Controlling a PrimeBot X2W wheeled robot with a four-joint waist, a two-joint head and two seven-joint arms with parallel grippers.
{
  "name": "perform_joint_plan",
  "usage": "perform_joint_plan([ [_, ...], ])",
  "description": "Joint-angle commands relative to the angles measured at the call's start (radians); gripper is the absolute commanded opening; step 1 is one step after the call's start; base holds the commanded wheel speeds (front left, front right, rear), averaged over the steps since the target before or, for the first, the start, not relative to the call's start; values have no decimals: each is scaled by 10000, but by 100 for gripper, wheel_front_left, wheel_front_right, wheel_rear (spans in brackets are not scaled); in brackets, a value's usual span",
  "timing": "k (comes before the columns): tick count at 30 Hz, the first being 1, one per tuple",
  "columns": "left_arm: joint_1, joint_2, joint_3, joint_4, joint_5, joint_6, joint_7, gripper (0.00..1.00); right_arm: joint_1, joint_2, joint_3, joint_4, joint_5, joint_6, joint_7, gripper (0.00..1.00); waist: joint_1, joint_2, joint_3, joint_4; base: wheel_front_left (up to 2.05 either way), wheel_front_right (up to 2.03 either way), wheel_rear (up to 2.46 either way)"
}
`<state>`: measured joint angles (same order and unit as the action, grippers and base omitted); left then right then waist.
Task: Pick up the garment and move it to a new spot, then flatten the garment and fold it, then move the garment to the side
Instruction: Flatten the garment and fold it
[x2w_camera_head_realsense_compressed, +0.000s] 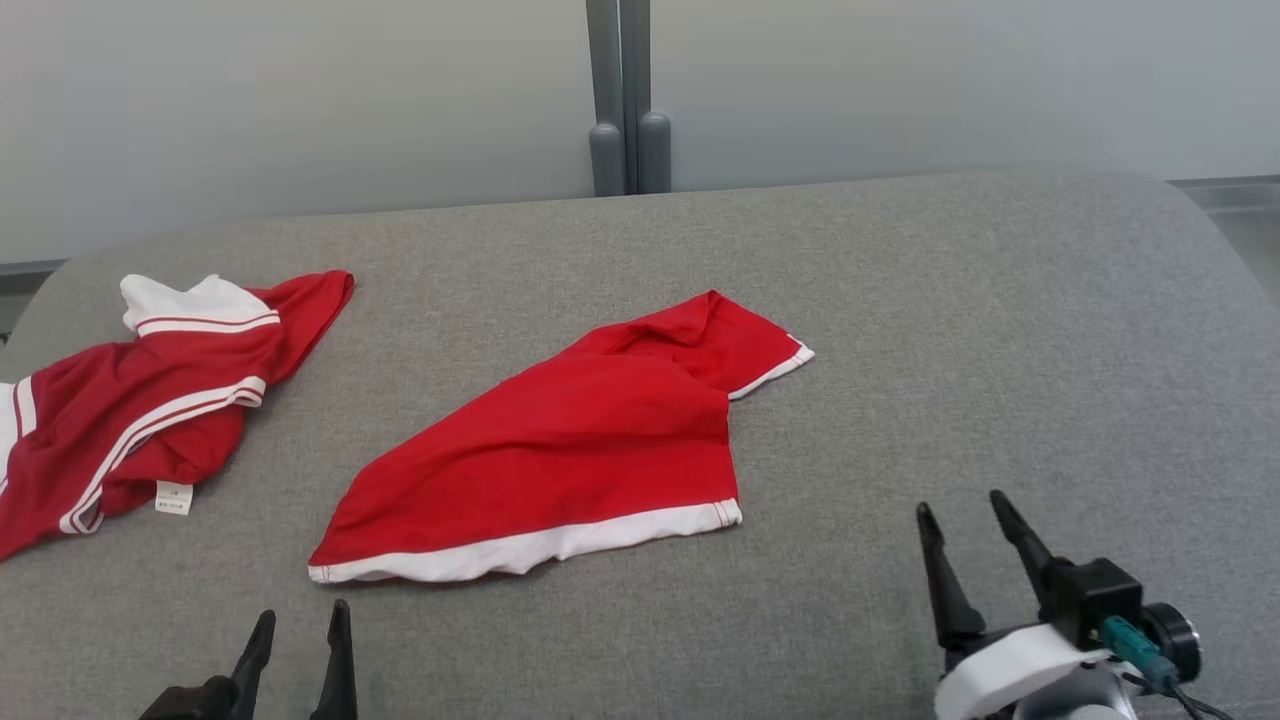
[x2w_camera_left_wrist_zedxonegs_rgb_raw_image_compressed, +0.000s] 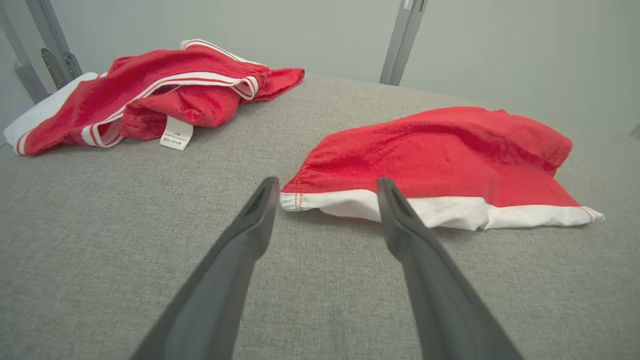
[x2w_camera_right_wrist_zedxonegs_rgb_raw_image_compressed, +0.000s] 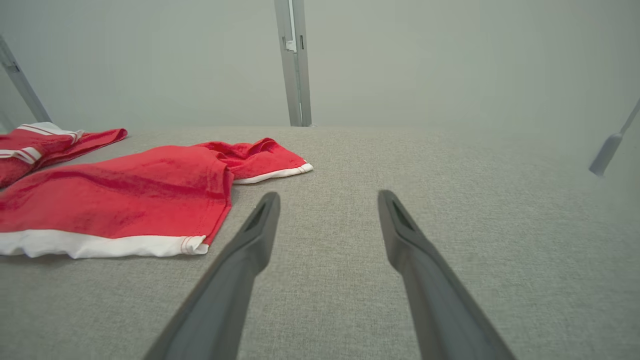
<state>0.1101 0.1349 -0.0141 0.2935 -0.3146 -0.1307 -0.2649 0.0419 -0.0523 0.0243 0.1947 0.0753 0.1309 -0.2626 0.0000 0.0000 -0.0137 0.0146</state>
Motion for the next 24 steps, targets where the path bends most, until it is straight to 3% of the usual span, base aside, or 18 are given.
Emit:
perform_joint_plan([
  [1,-223,11,-50,242,-138,0,9,100,-230,-16,204,247,91,-3,-35,100,0,0,123,43,0,0,0],
  [6,-1363,460,-833,1554,-577,1,602,100,-1888,-91,1720,2013,787,-5,133,100,0,0,541,122,0,0,0],
  [14,-3148,526,-1365,2207,-712,48,2225,100,-4525,-101,3697,4309,1529,-5,1762,100,0,0,1366,456,0,0,0],
  [24,-3526,462,-1647,2810,-798,119,2719,100,-5330,-1,4554,6083,2330,-5,1842,100,0,0,1587,735,0,0,0],
])
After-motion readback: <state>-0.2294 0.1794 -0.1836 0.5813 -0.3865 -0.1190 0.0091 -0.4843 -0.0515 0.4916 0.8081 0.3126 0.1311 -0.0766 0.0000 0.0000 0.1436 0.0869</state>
